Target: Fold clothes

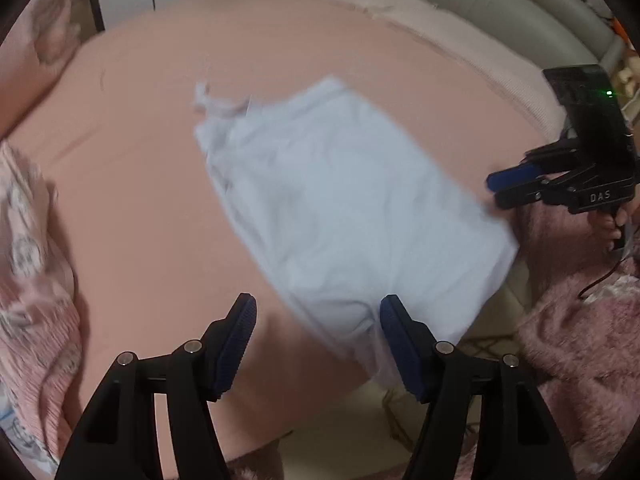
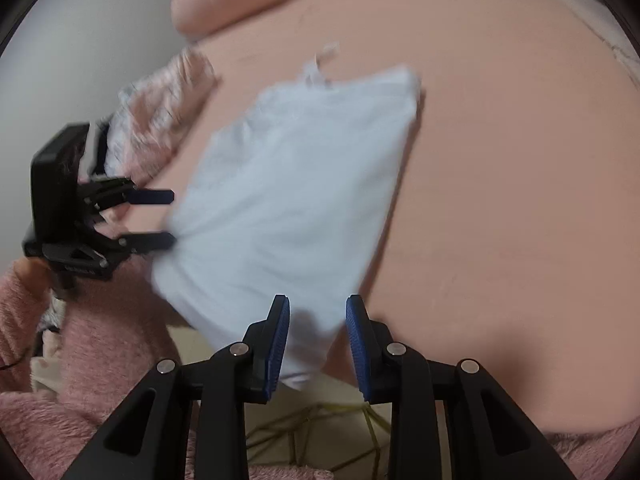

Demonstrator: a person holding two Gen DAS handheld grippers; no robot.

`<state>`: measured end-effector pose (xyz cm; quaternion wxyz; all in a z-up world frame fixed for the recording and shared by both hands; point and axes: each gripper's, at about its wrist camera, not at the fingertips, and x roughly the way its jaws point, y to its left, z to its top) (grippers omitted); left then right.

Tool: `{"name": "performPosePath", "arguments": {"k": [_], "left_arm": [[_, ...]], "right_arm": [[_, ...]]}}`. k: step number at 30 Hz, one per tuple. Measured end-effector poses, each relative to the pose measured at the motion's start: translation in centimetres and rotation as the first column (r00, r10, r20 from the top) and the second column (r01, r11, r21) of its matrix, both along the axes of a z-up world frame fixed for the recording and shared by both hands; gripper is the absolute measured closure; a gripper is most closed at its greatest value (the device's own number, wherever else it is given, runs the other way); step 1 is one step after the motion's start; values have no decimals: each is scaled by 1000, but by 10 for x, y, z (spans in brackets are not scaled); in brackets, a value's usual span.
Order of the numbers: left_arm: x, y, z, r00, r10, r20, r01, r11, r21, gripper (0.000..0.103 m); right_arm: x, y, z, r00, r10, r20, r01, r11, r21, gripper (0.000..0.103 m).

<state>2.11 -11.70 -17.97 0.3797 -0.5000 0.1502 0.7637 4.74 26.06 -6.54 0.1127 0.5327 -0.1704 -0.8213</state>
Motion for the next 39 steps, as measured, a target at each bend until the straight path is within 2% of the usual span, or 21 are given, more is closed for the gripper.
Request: {"name": "performPosePath", "arguments": {"k": [3,4,5,6,9,13,14,16,17,18,20,21,23,25,26,28,30,31,34,36,39], "left_arm": [[-2,23,-26,1000,-7,29,10,994,-112,39],[-5,28,-43,999,-5,39,11,986,-168,38],[-9,26,-49,998,19,58,-8,985,-173,33],[-14,20,-51,995,52,81,-39,987,-155,32],[-23,7,-43,985,123,123,-114,990,-80,32],[-30,6,-29,975,169,143,-178,983,54,32],[-32,10,-34,974,179,142,-186,982,41,32],[-35,18,-48,970,200,137,-197,980,-39,32],[-35,18,-58,965,214,148,-203,975,-90,32],[-38,15,-62,958,233,169,-219,971,-95,31],[-44,8,-66,939,269,215,-261,963,-66,32],[-46,4,-65,931,283,228,-280,959,-48,32],[-52,-6,-59,914,308,265,-331,942,46,32],[-63,-12,-60,885,356,299,-393,916,74,32],[-65,-16,-60,865,388,318,-425,904,54,32],[-63,-27,-61,805,472,361,-508,861,6,32],[-51,-37,-64,728,523,444,-596,803,31,33],[-43,-38,-67,703,518,488,-614,788,48,33],[-13,-36,-68,665,534,522,-637,770,24,33],[7,-38,-65,634,549,545,-665,747,22,33],[33,-44,-66,573,547,610,-714,699,44,31]], "right_arm": [[-6,-18,1,999,43,7,-43,999,10,74],[-8,-25,-3,998,58,30,-58,998,28,74],[-7,-28,-15,995,60,78,-64,996,59,74],[-6,-29,-25,992,55,116,-63,995,72,74],[7,-5,-30,991,-30,128,32,999,-19,68],[9,5,-9,998,-67,16,68,992,-106,67],[7,2,-6,997,-73,-7,72,990,-121,67],[-3,-7,-7,997,-68,-26,64,991,-117,67],[-11,-15,-12,999,-45,-7,44,995,-95,67],[-14,-21,-20,999,-28,29,29,998,-58,67],[-12,-19,-36,994,-32,104,34,999,-13,66],[-8,-12,-40,992,-47,120,50,998,-27,66],[0,9,-40,985,-116,124,130,986,-108,66],[1,29,-39,974,-192,116,207,970,-131,66],[-2,36,-37,970,-220,102,234,961,-148,66],[-15,43,-31,967,-242,76,251,955,-160,66],[-35,47,-26,969,-242,51,247,961,-125,66],[-47,49,-26,969,-244,44,247,962,-116,65],[-80,55,-36,966,-251,62,256,962,-91,53],[-101,59,-50,962,-250,111,262,960,-102,52],[-122,61,-48,968,-240,74,248,958,-146,52]]}}
